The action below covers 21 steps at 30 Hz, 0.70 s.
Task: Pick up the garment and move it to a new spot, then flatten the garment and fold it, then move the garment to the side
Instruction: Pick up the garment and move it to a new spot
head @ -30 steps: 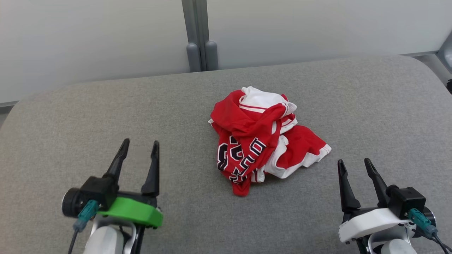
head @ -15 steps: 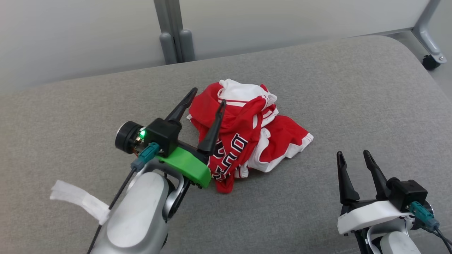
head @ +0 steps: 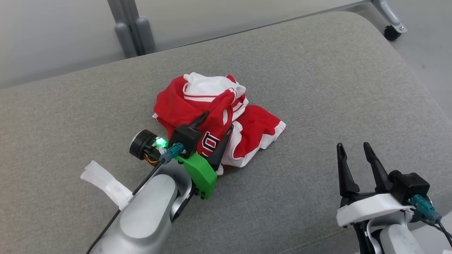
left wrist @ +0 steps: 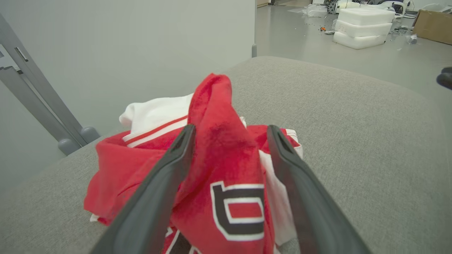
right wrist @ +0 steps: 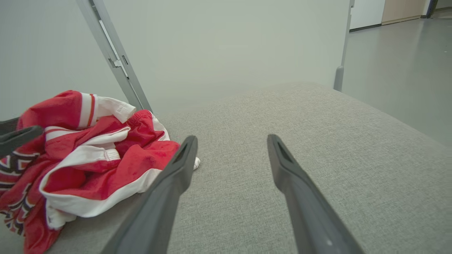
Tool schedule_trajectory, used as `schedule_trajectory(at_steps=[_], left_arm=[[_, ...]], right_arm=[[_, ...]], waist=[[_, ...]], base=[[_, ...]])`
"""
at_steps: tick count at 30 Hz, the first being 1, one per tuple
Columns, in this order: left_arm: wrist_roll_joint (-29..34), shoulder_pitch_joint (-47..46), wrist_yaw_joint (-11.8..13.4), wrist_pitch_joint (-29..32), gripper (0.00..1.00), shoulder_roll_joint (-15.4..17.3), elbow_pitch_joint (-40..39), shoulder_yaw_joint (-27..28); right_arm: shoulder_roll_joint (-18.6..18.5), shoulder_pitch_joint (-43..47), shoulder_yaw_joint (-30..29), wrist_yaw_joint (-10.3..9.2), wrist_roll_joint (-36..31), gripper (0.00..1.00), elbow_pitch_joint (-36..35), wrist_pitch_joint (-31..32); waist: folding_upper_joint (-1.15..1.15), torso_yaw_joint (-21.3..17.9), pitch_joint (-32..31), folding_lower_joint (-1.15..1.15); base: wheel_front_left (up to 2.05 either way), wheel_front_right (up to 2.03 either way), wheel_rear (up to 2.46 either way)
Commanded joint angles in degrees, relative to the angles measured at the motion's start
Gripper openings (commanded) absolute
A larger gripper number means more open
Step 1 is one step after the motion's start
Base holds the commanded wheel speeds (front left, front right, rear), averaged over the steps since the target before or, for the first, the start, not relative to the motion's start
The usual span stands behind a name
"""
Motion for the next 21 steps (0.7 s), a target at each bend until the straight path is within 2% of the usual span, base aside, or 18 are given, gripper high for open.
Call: schedule_trajectory(at_steps=[1,5,6,7,13,21], left_arm=[[0.1,-1.0,0.0,-0.4,1.0,0.6,1.1,0.0],[0.0,-1.7,0.3,-1.0,1.0,0.9,5.5,0.1],[-0.4,-1.9,0.3,-1.5,0.48,0.8,6.3,0.2],[-0.4,-2.1,0.3,-1.9,0.0,0.7,6.9,0.4],[-1.4,-4.2,0.2,-3.7,0.0,0.0,8.7,-0.2],[-2.0,-10.7,0.0,-4.9,0.0,0.0,5.9,-0.4]], right_arm=[[0.0,-0.8,0.0,-0.02,0.2,1.0,-0.1,-0.2],[-0.1,-0.7,0.3,-0.02,0.4,1.0,-0.1,-0.2],[-0.1,-0.7,0.2,-0.02,0.4,1.0,-0.1,-0.2],[-0.1,-0.7,0.2,-0.02,0.3,1.0,-0.1,-0.2],[-0.1,-0.2,0.0,-0.02,0.0,1.0,0.1,-0.2],[-0.1,0.7,0.3,-0.02,0.4,1.0,0.5,-0.2]], waist=[[0.0,-1.2,1.0,0.0],[0.0,-1.7,1.2,0.0],[0.0,-1.8,1.1,0.0],[0.0,-1.7,1.1,0.0],[0.0,-0.7,0.3,0.0],[0.0,0.9,-1.5,0.0]], base=[[0.0,0.0,0.0],[0.0,0.0,0.0],[0.0,0.0,0.0],[0.0,0.0,0.0],[0.0,0.0,0.0],[0.0,0.0,0.0]])
